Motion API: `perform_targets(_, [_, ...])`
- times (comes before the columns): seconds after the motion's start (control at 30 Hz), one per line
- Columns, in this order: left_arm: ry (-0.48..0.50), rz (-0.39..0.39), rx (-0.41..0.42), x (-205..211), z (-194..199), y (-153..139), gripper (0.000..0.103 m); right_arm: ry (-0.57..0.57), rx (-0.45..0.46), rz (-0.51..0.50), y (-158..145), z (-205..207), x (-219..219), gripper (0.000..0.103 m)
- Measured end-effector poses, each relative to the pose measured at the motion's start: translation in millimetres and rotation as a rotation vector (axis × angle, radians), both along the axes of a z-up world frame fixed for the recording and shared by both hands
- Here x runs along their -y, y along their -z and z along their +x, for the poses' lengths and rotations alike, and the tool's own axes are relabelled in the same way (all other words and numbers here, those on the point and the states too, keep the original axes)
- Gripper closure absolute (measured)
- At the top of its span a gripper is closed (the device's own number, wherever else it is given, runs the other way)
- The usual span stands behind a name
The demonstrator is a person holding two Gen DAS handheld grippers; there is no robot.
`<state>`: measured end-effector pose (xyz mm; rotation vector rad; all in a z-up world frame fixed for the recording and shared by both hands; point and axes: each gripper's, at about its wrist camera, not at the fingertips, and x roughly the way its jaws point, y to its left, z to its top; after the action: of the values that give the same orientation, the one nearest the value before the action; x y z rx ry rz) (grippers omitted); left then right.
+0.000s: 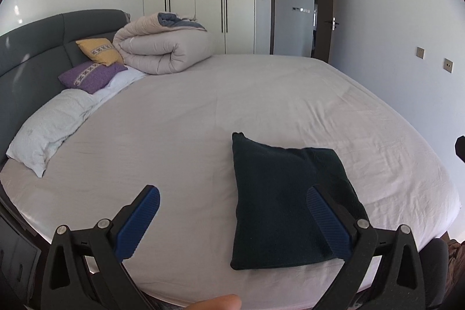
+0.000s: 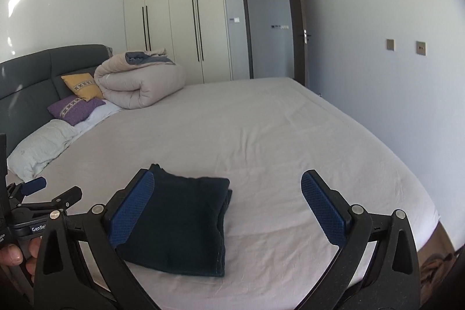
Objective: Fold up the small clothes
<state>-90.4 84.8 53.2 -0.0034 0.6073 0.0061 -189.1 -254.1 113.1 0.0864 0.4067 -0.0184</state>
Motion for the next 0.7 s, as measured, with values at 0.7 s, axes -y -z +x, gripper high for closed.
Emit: perform_targets(0.7, [0.030,-0.036,-0.181,0,21,44,0.000,0.039,-0.287,-0.028,93,61,-13,0.000])
